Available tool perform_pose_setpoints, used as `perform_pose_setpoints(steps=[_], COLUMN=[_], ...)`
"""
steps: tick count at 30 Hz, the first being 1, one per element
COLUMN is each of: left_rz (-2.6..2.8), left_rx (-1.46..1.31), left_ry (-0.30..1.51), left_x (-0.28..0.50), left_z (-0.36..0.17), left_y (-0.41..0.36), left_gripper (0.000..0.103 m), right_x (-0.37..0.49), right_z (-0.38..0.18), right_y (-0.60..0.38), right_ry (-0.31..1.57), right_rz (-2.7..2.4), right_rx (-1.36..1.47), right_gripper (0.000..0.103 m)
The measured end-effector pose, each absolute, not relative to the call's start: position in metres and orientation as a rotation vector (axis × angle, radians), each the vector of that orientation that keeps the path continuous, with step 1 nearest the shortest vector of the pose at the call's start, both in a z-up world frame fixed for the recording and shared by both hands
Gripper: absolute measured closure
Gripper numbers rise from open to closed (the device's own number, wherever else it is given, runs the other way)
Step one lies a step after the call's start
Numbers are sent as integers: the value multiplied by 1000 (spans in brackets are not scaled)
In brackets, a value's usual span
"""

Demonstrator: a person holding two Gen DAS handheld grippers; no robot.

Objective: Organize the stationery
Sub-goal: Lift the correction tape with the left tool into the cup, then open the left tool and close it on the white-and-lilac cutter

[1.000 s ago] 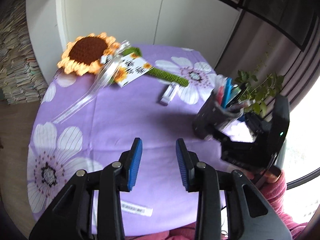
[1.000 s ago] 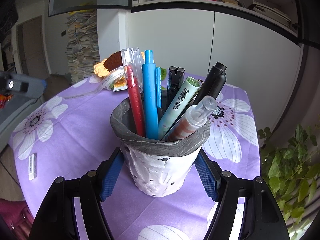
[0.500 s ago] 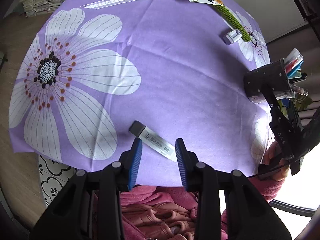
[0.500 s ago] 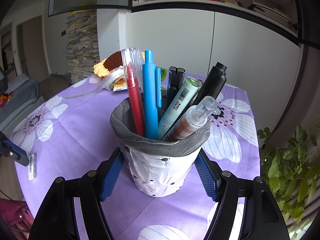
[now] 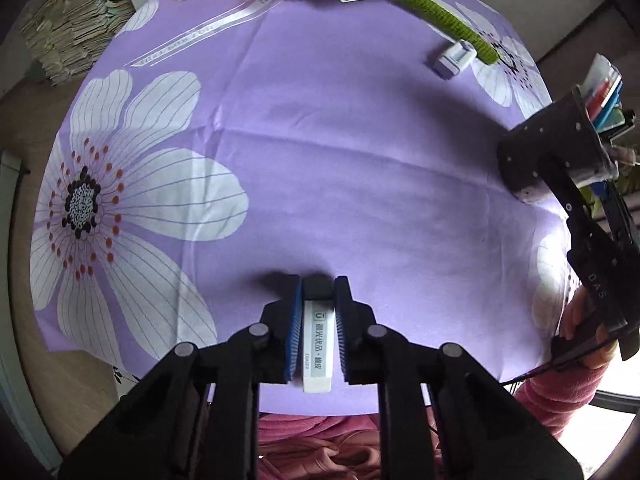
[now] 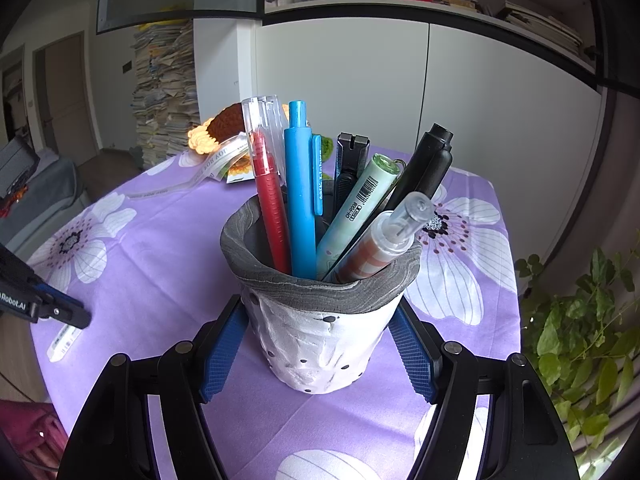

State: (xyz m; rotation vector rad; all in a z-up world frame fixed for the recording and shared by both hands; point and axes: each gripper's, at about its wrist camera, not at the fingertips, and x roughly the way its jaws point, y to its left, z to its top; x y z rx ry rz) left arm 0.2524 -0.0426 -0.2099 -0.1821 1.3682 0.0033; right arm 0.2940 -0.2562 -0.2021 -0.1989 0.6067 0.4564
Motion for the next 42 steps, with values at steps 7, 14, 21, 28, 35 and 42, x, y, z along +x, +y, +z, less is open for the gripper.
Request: perform_pose_setpoints(steps=[7, 14, 21, 28, 35, 42], left_rz=[19, -52, -227, -365, -451, -478], left_rx=[-148, -98, -67, -101, -128, -95], left_ry=[1375, 1323, 1070, 860, 900, 965], left_x=[254, 246, 237, 263, 289, 296], left_z=[-210, -203, -133, -78, -75, -92], left_y=[-44, -54, -83, -122, -147, -166], left_gripper=[87, 89, 90, 90, 90, 90], right_x=[294, 294, 294, 294, 294, 294], right_z=[-202, -202, -202, -202, -202, -203], right_y=[-256, -256, -256, -256, -256, -255], right_ry=[607, 607, 607, 606, 606, 606], right_rz=[457, 456, 456, 456, 456, 455], right_rx=[-199, -199, -199, -199, -199, -200], right_gripper=[30, 30, 30, 30, 30, 30])
